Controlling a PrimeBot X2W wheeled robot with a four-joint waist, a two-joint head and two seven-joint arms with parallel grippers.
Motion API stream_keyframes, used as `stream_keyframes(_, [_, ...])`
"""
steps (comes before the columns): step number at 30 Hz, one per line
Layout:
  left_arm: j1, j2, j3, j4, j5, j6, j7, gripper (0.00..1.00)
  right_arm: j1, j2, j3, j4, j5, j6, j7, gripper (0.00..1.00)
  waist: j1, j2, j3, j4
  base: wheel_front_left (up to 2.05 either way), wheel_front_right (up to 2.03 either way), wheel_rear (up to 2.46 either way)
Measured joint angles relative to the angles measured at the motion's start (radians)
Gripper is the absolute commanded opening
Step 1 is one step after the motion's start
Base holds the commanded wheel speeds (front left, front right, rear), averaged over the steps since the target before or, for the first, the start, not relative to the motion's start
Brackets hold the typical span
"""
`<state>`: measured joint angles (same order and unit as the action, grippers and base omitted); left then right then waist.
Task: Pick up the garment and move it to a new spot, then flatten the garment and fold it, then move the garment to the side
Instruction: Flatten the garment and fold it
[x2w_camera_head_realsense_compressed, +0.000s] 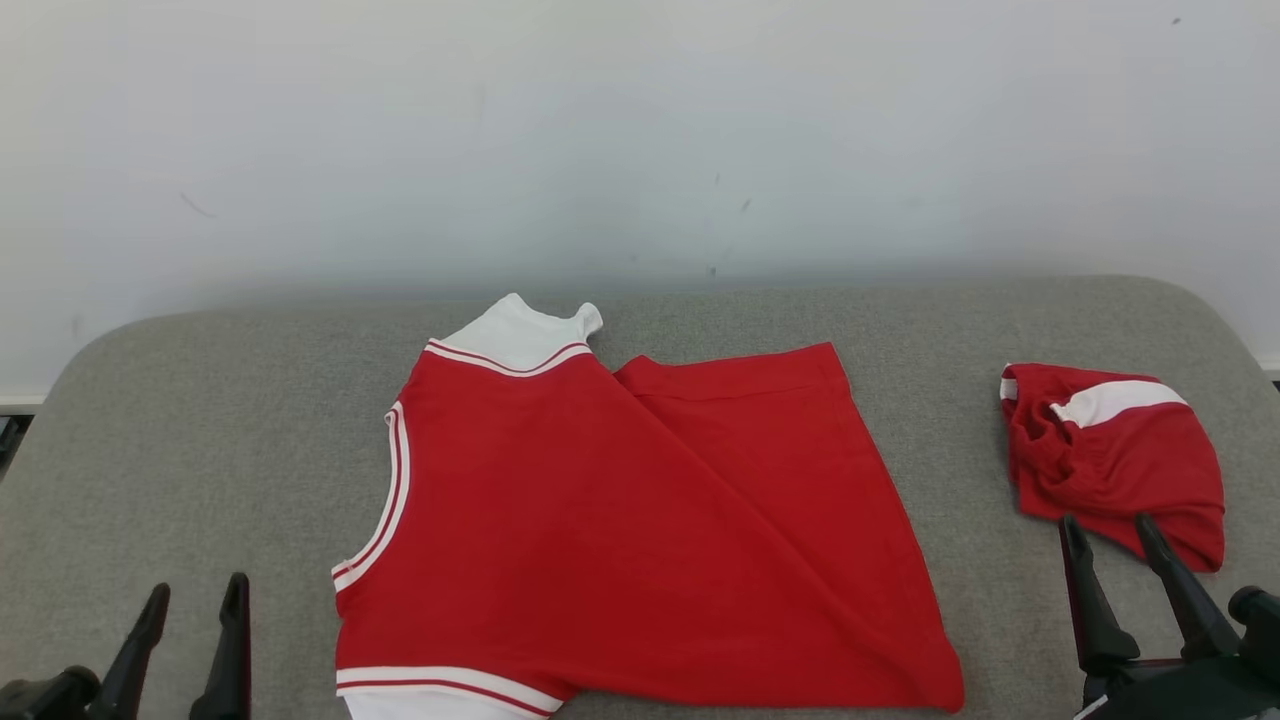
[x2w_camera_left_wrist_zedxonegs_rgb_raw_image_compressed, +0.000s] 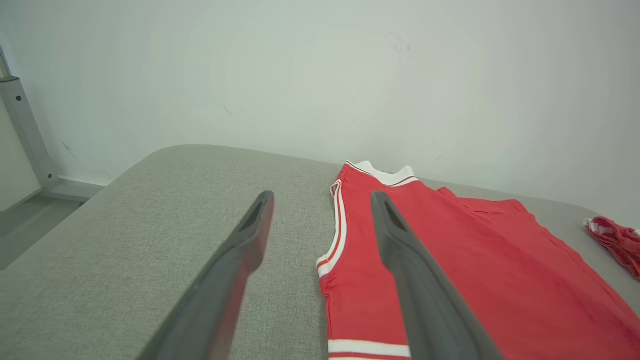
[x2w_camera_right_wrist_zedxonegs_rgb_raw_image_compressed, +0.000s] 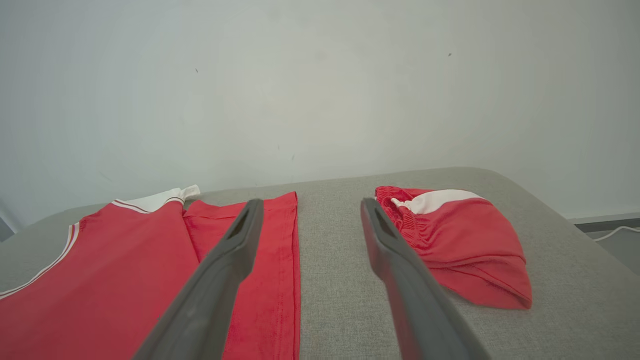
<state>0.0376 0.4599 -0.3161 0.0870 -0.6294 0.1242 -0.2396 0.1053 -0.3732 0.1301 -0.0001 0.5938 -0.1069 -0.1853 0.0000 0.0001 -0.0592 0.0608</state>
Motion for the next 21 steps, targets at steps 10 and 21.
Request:
stream_keyframes(10, [0.041,-0.054,0.082,-0.006,0.076,0.000,0.000,1.00,0.013,0.008,-0.029,-0.013,-0.034,-0.012,-0.004,1.00,0.0000,0.0000,0.011,-0.009,0.00,0.00,0.00])
stream_keyframes(21, [0.041,-0.077,0.098,-0.009,0.172,0.000,0.021,1.00,0.013,0.015,-0.035,-0.007,-0.065,-0.016,0.001,1.00,0.0000,0.0000,0.023,-0.017,0.00,0.00,0.00])
